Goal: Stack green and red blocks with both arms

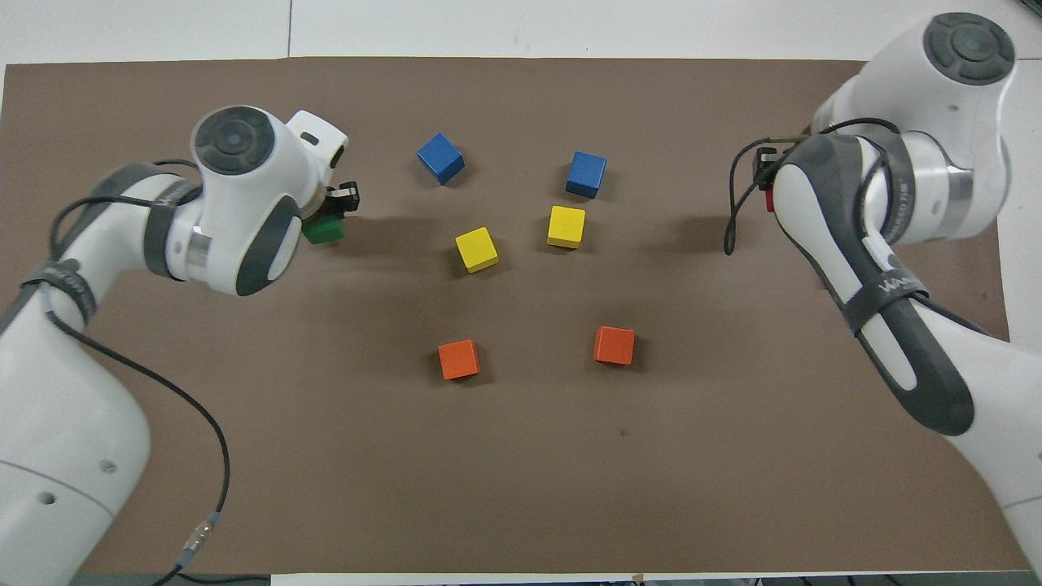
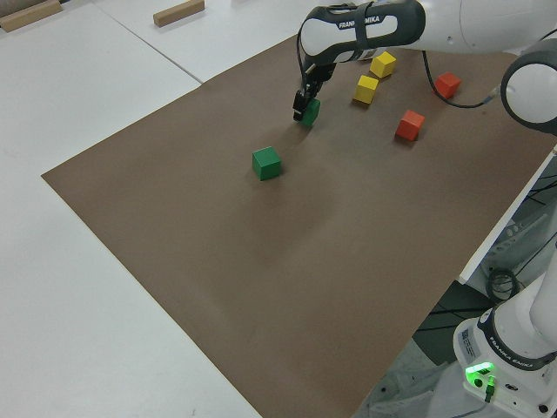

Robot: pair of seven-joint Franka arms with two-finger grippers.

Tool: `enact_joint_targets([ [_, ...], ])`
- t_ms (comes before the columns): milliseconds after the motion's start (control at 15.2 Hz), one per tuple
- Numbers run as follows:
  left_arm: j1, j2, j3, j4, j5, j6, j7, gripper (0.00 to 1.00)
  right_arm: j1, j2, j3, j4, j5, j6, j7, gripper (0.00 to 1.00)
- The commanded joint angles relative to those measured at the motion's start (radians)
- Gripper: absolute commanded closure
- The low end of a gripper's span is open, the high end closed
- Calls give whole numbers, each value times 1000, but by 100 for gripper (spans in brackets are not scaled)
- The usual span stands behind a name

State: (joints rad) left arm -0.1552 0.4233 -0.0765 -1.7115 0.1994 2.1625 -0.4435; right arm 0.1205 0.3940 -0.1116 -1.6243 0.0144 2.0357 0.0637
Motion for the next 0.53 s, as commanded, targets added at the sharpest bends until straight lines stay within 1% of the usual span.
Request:
enact_joint_targets([
  [0,162,-90,-16,-31,-53,-75,419,100,-96,-153,15,-273,-13,124,-137,100],
  [66,201,-90,-13,-33,-86,-61,556,100,-123,-161,15,-304,-13,150,-189,100],
  [132,226,-89,-11,-34,-106,-53,651,100,-146,-173,15,-333,-13,182,-233,100],
  [198,246,-86,-11,-40,-112,-47,708,100,-172,-181,15,-373,-13,226,-270,100],
  [264,247,-83,-9,-46,-112,-40,718,100,-182,-188,15,-402,-13,268,-286,100],
  [330,246,-80,-9,-51,-112,-40,721,100,-182,-190,15,-408,-13,290,-272,100],
  [462,244,-80,-9,-72,-112,-40,742,100,-180,-182,15,-404,-11,301,-245,100],
])
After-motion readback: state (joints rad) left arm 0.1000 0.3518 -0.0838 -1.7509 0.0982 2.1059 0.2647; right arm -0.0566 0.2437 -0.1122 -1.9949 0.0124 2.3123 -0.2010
